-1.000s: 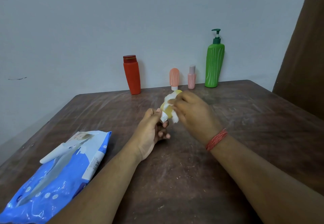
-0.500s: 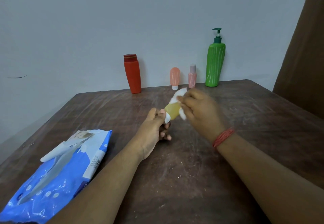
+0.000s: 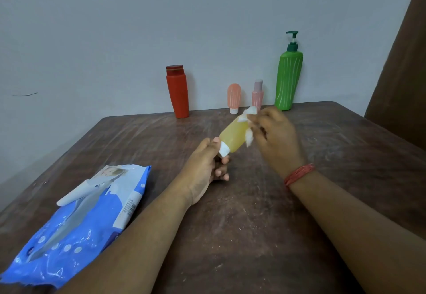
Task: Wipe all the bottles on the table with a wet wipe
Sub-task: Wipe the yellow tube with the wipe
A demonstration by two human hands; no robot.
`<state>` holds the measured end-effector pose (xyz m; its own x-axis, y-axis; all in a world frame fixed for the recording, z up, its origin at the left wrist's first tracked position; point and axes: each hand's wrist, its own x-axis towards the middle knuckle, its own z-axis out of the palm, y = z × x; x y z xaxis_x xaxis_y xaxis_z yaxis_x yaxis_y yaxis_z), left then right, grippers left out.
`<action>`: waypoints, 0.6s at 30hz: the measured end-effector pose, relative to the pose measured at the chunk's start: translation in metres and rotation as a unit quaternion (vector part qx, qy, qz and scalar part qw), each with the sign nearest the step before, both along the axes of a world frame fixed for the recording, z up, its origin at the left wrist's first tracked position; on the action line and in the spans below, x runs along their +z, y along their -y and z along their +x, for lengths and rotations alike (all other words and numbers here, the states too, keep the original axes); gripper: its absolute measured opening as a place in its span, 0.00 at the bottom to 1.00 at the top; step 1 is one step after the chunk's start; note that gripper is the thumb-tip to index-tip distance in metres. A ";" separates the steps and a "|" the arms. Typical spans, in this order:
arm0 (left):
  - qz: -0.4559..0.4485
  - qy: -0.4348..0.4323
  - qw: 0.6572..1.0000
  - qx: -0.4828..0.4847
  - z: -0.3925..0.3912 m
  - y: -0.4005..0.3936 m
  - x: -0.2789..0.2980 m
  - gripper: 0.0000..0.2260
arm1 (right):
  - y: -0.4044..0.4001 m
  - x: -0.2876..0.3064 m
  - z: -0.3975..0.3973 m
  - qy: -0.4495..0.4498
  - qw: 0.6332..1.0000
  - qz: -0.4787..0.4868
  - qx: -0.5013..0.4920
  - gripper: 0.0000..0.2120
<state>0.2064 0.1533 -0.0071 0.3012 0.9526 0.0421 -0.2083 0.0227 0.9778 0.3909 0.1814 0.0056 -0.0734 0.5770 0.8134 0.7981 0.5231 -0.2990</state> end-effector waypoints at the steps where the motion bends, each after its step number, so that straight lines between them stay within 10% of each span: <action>1: -0.003 0.004 1.000 0.003 -0.001 -0.001 0.000 0.11 | 0.005 -0.002 -0.006 0.028 0.999 -0.004 0.020 0.11; 12: 0.036 -0.061 0.997 -0.004 0.000 -0.001 -0.002 0.15 | 0.023 0.002 -0.014 0.124 0.991 0.012 0.051 0.11; 18: 0.066 -0.143 0.987 0.021 0.002 -0.003 -0.007 0.14 | 0.008 0.018 0.004 0.009 1.000 0.020 -0.014 0.10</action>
<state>0.2085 0.1559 -0.0138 0.2792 0.9564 0.0862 0.0791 -0.1124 0.9905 0.3953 0.1737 0.0239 -0.0716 0.5460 0.8347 0.8176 0.5115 -0.2645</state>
